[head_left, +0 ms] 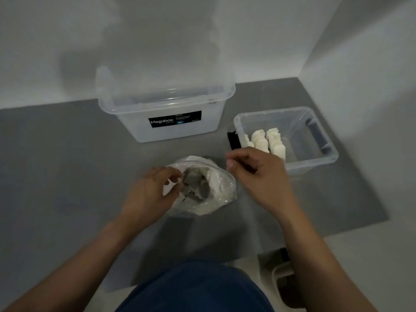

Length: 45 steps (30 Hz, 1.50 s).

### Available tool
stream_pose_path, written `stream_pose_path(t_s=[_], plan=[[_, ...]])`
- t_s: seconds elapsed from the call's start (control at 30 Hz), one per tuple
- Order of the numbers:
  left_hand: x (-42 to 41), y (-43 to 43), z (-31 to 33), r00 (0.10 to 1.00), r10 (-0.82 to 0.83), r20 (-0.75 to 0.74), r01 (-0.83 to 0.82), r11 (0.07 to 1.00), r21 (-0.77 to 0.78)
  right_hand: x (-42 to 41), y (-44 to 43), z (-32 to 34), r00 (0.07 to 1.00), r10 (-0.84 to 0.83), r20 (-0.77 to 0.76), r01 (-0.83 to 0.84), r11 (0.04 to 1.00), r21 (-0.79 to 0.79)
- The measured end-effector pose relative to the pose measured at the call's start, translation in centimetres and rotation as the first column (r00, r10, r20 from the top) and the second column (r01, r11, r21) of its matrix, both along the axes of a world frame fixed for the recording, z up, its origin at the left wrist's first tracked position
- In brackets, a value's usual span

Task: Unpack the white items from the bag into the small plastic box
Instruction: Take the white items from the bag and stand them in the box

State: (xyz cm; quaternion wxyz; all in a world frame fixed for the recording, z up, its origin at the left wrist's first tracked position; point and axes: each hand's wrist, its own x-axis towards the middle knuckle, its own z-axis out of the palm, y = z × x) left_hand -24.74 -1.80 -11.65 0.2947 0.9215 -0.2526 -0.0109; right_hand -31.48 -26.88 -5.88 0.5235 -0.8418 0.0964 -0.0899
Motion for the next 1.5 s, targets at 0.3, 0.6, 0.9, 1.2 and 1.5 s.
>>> stream_pose_path(t_s=[0.3,0.6,0.9,1.2,1.5], plan=[[1.2,1.1,-3.5,0.929,-0.363,0.073,0.264,0.789,0.555,2.1,7.6,-9.4,0.894,0.114,-0.433,-0.407,0.608,-0.682],[2.1,1.6,-5.1,0.973,-0.227,0.048,0.164,0.821,0.547,2.0,8.6,-9.1,0.853,0.002,-0.522,-0.396,0.654,-0.644],[1.9,2.4,-5.2,0.956,-0.279,-0.088,0.29,0.858,0.424,1.5,10.4,-8.7,0.808,0.041,-0.587,-0.46,0.667,-0.586],[1.5,2.2,-5.1,0.975,-0.219,-0.029,0.214,0.905,0.367,1.3,11.9,-9.0,0.854,0.03,-0.52,-0.413,0.648,-0.641],[1.4,2.7,-4.0,0.974,-0.218,-0.059,0.225,0.911,0.347,2.0,12.2,-9.4,0.84,0.032,-0.542,-0.426,0.658,-0.621]])
